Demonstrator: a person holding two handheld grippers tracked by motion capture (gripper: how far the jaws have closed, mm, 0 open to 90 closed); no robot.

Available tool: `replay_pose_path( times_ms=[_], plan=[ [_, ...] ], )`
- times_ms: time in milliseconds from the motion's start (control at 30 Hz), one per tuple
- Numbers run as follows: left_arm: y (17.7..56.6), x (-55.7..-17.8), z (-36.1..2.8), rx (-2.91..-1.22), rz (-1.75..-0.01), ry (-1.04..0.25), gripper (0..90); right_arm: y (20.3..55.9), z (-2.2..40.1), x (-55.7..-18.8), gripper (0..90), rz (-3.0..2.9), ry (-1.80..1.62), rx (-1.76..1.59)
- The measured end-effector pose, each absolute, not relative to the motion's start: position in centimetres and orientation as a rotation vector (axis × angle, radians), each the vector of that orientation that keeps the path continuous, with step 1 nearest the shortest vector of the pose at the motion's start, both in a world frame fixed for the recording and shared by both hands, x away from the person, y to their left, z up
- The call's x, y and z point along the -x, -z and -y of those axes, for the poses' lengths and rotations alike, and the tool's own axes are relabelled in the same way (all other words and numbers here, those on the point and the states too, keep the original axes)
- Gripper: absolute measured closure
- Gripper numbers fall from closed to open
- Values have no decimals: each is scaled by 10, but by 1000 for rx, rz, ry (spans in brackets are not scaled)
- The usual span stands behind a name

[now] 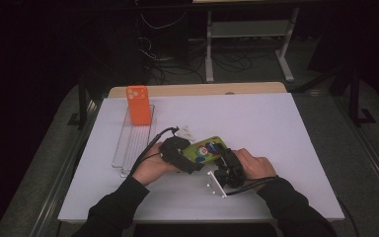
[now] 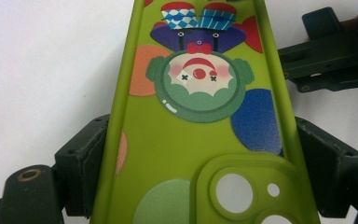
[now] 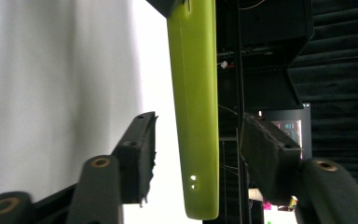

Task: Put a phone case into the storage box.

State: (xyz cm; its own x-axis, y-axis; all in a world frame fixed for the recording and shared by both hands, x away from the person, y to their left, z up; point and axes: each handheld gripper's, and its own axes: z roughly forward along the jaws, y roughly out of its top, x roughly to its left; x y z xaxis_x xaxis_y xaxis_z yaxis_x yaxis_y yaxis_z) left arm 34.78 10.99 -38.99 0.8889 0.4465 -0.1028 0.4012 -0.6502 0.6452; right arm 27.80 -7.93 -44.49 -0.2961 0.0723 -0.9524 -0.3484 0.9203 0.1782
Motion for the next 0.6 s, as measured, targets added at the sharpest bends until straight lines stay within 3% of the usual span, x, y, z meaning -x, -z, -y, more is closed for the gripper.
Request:
replay_pose_path(
  times_ms=[333,600],
  plan=[
    [389,-348,-109,-2351,-594,-82,155,446,77,-275,701,-1816,-408,239],
    [388,-348,-108,-2330,-598,-83,151,446,77,-272,754,-1813,-370,250]
  ],
)
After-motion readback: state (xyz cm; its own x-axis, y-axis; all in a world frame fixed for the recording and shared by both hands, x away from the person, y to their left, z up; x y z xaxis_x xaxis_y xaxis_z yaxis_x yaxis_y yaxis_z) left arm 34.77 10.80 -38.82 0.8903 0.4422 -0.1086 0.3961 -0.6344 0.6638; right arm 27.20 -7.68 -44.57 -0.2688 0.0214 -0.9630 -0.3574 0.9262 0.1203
